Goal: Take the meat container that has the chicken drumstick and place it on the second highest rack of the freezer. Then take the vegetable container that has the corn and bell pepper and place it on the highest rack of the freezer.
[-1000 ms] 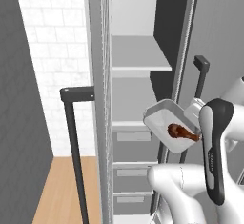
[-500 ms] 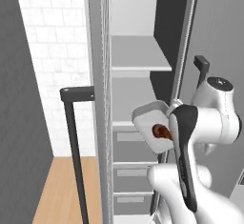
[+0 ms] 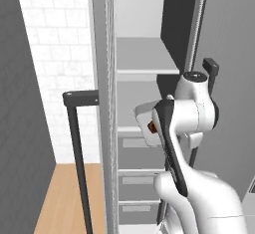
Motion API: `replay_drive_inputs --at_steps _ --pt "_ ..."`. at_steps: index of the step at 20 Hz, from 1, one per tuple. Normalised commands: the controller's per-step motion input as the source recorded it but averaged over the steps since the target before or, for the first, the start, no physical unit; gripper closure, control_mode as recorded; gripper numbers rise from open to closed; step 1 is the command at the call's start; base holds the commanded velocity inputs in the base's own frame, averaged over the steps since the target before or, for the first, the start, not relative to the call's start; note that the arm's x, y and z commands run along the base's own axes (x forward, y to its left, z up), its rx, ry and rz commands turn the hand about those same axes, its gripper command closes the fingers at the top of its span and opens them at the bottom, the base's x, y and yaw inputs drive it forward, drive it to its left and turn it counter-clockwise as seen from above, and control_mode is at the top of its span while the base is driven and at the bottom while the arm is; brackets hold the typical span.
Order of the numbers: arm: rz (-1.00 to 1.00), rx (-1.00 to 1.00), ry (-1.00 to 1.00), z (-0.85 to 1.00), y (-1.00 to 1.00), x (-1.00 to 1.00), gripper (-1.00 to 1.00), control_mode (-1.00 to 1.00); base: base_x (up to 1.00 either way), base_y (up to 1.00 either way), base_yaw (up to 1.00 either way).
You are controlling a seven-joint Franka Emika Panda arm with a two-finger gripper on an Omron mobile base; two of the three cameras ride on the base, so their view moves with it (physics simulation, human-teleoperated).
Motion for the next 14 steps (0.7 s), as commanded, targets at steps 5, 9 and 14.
replay_drive_inputs --at_steps 5,9,14 --pt "-0.02 0.05 0.02 -0.26 -0.16 0.36 1.0 -1.0 0.0 0.0 0.0" --pt "0.0 0.05 0.0 -0.63 0.0 0.16 1.0 -1.0 0.0 0.0 0.0" --pt "-0.01 0.06 -0.05 -0.61 0.0 0.23 1.0 -1.0 0.0 0.0 0.0"
